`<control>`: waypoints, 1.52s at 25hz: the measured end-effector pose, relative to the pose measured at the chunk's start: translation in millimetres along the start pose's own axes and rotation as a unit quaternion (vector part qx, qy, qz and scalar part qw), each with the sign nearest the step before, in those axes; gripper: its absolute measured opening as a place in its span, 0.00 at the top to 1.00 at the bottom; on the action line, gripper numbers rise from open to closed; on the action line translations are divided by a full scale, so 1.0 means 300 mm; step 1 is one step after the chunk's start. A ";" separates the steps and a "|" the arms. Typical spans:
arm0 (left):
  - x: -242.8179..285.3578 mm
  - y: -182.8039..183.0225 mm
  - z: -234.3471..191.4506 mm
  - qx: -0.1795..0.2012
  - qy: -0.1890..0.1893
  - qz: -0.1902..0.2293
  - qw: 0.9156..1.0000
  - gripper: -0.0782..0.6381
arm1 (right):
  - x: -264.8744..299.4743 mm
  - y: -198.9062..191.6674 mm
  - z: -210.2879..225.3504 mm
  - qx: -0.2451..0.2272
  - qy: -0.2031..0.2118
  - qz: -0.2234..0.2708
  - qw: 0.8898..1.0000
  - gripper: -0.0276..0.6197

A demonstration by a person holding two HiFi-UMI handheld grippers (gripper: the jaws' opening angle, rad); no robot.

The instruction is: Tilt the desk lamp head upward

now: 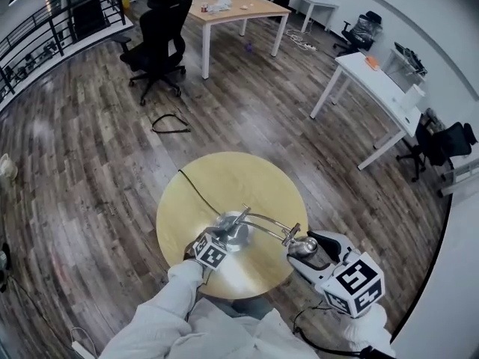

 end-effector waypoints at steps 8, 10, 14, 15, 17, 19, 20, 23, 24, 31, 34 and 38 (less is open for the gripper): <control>-0.004 -0.013 0.003 0.015 -0.001 -0.003 1.000 0.90 | 0.018 0.195 -0.026 -0.043 -0.005 -0.054 0.998 0.53; -0.010 -0.012 0.000 0.015 -0.003 -0.002 1.000 0.90 | 0.034 0.254 -0.030 -0.052 -0.006 -0.073 0.996 0.53; -0.007 -0.013 0.002 0.025 -0.006 -0.007 1.000 0.90 | 0.068 0.322 -0.040 -0.084 -0.002 -0.148 0.985 0.53; -0.006 -0.013 0.002 0.031 -0.004 -0.009 0.999 0.90 | 0.075 0.329 -0.041 -0.093 0.001 -0.170 0.981 0.53; -0.008 -0.014 -0.002 0.035 0.002 -0.008 0.999 0.90 | 0.091 0.350 -0.044 -0.110 0.007 -0.206 0.972 0.53; -0.010 -0.013 -0.001 0.033 0.001 -0.006 0.999 0.90 | 0.104 0.371 -0.047 -0.125 0.008 -0.236 0.964 0.53; -0.011 -0.011 0.002 0.032 0.000 -0.005 0.999 0.90 | 0.107 0.378 -0.048 -0.131 0.009 -0.247 0.960 0.53; -0.011 -0.010 0.004 0.035 -0.005 -0.008 0.999 0.90 | 0.127 0.398 -0.052 -0.137 0.017 -0.265 0.954 0.53; -0.009 -0.012 0.004 0.037 -0.005 -0.009 0.999 0.90 | 0.134 0.415 -0.056 -0.138 0.019 -0.267 0.954 0.53; -0.003 -0.005 -0.004 0.033 -0.012 -0.012 0.999 0.90 | 0.185 0.514 -0.069 -0.149 0.034 -0.255 0.955 0.53; -0.004 -0.008 -0.006 0.031 -0.014 -0.012 0.999 0.90 | 0.188 0.501 -0.064 -0.145 0.044 -0.241 0.959 0.53; -0.008 -0.015 -0.009 0.029 -0.015 -0.012 0.999 0.90 | 0.184 0.497 -0.068 -0.143 0.059 -0.204 0.967 0.52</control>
Point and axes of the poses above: the fingertips, and each gripper's own axes: x forward along the fingers, z to its right, y out of its top, the point moved 5 cm from there along -x, backward along the fingers, and after that the axes turned 9 degrees about -y, right-handed, at the moved point
